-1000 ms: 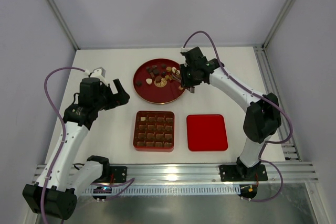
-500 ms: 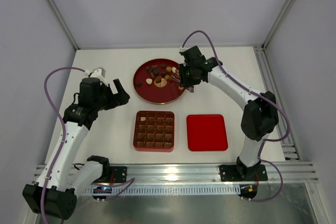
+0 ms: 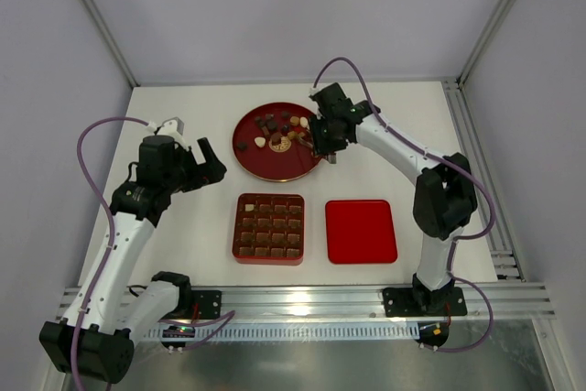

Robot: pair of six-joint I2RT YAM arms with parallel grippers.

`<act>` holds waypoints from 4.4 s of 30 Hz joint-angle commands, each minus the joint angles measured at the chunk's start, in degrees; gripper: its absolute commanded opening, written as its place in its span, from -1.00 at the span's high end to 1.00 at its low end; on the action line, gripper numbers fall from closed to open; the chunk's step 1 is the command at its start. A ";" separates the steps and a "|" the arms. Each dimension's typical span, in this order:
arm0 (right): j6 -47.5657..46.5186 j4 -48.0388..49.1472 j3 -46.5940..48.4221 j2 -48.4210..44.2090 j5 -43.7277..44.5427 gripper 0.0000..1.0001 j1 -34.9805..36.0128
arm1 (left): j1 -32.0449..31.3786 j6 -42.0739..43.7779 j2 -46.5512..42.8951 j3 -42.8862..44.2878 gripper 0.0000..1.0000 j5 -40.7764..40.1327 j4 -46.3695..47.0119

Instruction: Pack the chocolate

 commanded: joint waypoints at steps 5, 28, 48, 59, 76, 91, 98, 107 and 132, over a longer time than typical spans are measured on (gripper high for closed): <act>-0.88 0.73 4.32 0.87 -0.14 0.14 0.00 | 0.02 0.94 -0.48 0.12 -1.00 0.58 0.49; -0.88 0.29 4.24 0.08 -0.14 0.25 0.00 | 0.02 0.94 -0.65 0.12 -0.99 0.50 0.49; -0.27 0.38 1.60 -4.84 -0.14 0.31 0.18 | 0.02 0.94 -0.48 0.12 -0.99 0.50 0.49; 0.35 0.64 -1.30 -8.36 -2.16 0.31 1.32 | 0.02 0.94 -0.48 0.03 -0.99 0.58 0.49; 3.07 -1.55 -7.09 -19.60 -1.98 0.31 8.79 | 0.02 0.85 -0.48 0.04 -0.99 0.50 0.49; 8.43 -4.28 -12.45 -28.66 1.00 0.31 20.39 | 0.02 0.85 -0.39 0.12 -1.00 0.50 0.40; 11.77 -3.05 -16.94 -30.68 1.61 0.31 25.22 | 0.02 0.94 -0.30 0.12 -1.00 0.76 0.49; 13.09 -1.38 -19.31 -29.46 1.97 0.31 27.78 | 0.02 0.94 -0.30 0.04 -1.00 0.85 0.49; 13.45 0.12 -20.72 -27.52 2.41 0.29 29.01 | 0.02 0.94 -0.57 0.03 -1.00 0.67 0.49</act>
